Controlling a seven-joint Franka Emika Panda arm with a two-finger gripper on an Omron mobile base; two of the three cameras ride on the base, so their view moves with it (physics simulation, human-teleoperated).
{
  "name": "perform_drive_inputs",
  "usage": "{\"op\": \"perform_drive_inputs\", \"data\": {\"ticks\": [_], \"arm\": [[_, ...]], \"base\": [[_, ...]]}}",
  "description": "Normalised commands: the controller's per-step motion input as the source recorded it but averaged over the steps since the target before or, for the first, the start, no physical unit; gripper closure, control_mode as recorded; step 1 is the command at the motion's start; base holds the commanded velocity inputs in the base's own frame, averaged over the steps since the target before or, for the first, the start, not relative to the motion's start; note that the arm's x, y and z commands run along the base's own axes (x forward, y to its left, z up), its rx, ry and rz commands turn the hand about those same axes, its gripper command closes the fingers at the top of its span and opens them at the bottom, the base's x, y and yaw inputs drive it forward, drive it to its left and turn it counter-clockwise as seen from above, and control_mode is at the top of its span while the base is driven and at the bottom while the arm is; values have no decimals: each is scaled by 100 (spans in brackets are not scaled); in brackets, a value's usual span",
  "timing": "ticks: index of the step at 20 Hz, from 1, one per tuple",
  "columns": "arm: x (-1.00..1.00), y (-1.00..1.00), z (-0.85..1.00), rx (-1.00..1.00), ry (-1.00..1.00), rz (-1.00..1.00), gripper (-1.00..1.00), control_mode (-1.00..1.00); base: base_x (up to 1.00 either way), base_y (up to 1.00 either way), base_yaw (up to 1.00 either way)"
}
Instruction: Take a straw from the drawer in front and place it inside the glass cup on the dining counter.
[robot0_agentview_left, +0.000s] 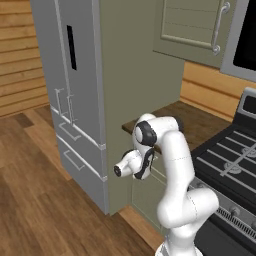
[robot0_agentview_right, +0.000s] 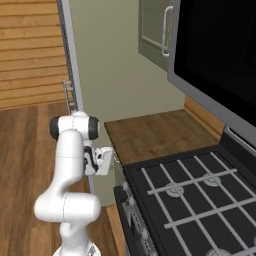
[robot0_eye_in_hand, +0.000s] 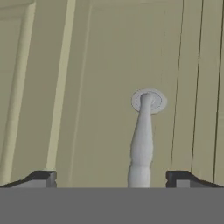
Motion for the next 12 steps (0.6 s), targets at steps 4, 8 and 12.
{"op": "perform_drive_inputs", "data": {"ticks": [4, 8, 12], "arm": [[27, -22, -5, 0, 0, 8, -100, -100], [31, -19, -7, 0, 0, 7, -100, -100], [26, -10, -8, 0, 0, 4, 100, -100]], "base": [[0, 0, 0], [0, 0, 0], [0, 0, 0]]}}
